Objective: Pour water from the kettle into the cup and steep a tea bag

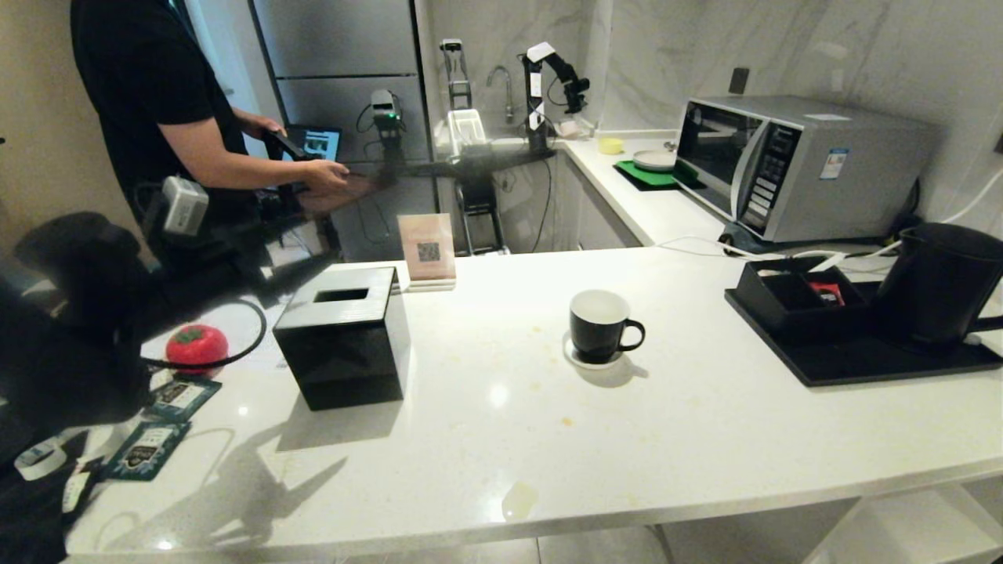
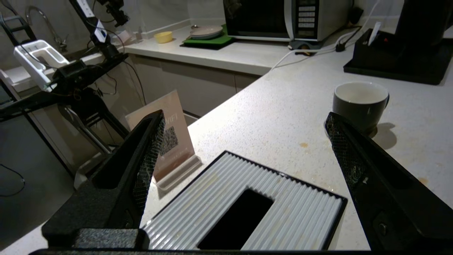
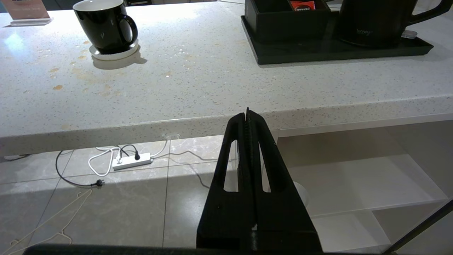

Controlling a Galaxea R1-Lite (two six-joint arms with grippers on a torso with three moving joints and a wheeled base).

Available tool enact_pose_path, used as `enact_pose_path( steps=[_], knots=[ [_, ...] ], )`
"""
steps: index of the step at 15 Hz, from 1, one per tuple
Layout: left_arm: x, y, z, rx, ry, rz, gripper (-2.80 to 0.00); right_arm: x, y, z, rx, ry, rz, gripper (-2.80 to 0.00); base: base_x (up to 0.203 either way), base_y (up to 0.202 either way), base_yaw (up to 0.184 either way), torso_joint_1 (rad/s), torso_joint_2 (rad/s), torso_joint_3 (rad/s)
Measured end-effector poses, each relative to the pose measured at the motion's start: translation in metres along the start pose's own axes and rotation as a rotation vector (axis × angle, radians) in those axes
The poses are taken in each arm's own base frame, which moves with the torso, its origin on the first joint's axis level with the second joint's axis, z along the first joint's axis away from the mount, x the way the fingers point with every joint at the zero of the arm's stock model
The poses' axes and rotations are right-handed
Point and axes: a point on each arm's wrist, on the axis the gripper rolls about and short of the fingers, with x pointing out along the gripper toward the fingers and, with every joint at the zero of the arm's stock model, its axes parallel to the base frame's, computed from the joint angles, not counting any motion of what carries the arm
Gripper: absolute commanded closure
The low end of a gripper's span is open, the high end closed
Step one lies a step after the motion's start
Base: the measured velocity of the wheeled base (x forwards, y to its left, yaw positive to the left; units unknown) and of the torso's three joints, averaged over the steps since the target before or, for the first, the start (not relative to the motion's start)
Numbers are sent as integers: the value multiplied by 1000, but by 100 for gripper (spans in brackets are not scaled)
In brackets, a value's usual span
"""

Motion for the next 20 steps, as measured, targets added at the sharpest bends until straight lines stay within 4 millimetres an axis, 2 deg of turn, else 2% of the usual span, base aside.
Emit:
enact_pose_path(
  steps=[5,6,14,20],
  knots=[
    [-1,-4,14,28,-25,-6,-280,0,0,0,0,0,0,0,0,0,0,0,0,0],
    [-1,-5,16,36,-32,-10,0,0,0,0,0,0,0,0,0,0,0,0,0,0],
    [-3,-12,35,86,-72,-22,0,0,0,0,0,0,0,0,0,0,0,0,0,0],
    [-5,-31,65,141,-126,-50,0,0,0,0,0,0,0,0,0,0,0,0,0,0]
  ],
)
